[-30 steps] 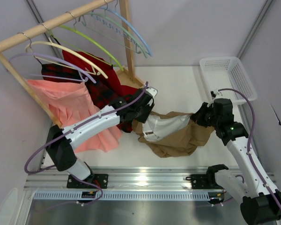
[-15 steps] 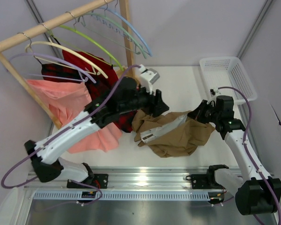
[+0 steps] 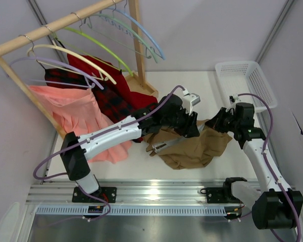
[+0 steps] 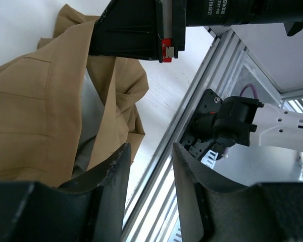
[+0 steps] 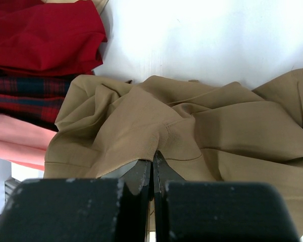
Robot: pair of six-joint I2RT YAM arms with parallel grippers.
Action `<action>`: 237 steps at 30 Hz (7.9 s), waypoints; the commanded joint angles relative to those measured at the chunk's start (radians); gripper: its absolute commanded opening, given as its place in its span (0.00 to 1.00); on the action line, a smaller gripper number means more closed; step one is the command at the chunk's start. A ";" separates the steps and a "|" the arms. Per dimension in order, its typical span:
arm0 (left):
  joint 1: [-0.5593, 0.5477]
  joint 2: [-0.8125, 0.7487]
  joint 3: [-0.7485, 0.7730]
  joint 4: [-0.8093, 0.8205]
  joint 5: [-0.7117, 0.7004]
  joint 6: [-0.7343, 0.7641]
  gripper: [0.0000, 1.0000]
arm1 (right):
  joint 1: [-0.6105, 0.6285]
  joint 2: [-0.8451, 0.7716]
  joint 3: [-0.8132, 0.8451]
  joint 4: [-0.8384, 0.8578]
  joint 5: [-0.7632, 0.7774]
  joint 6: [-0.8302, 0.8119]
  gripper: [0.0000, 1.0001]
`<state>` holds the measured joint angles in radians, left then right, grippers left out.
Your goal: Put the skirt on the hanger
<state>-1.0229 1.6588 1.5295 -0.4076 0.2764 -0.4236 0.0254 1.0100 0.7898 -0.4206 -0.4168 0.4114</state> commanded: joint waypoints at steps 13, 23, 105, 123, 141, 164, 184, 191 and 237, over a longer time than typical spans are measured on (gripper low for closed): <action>-0.008 0.094 -0.089 0.171 -0.085 -0.167 0.36 | -0.010 -0.106 0.011 -0.020 -0.023 -0.010 0.00; 0.017 0.107 -0.124 0.262 -0.170 -0.230 0.37 | 0.028 -0.189 -0.034 -0.044 -0.024 -0.014 0.00; -0.098 0.044 -0.595 0.748 -0.419 -0.658 0.48 | 0.137 -0.280 -0.015 -0.092 0.108 0.104 0.00; -0.059 0.021 -0.503 0.607 -0.931 -0.419 0.78 | 0.154 -0.344 -0.124 -0.162 0.138 0.152 0.00; -0.135 -0.353 -0.691 0.546 -0.451 0.062 0.79 | 0.157 -0.142 -0.049 -0.141 0.145 0.041 0.00; -0.157 -0.238 -0.678 0.119 -0.453 -0.261 0.49 | 0.139 -0.034 0.037 -0.060 0.282 0.023 0.00; -0.189 -0.111 -0.543 0.102 -0.385 -0.156 0.44 | 0.111 -0.050 0.014 -0.067 0.285 0.014 0.00; -0.139 -0.079 -0.586 0.104 -0.401 -0.187 0.41 | 0.105 -0.065 0.009 -0.072 0.280 0.017 0.00; -0.089 -0.145 -0.667 0.219 -0.396 -0.135 0.37 | 0.105 -0.059 0.011 -0.084 0.256 0.038 0.00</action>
<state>-1.1259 1.4757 0.8249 -0.1745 -0.0814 -0.5873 0.1352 0.9527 0.7780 -0.5255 -0.1509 0.4438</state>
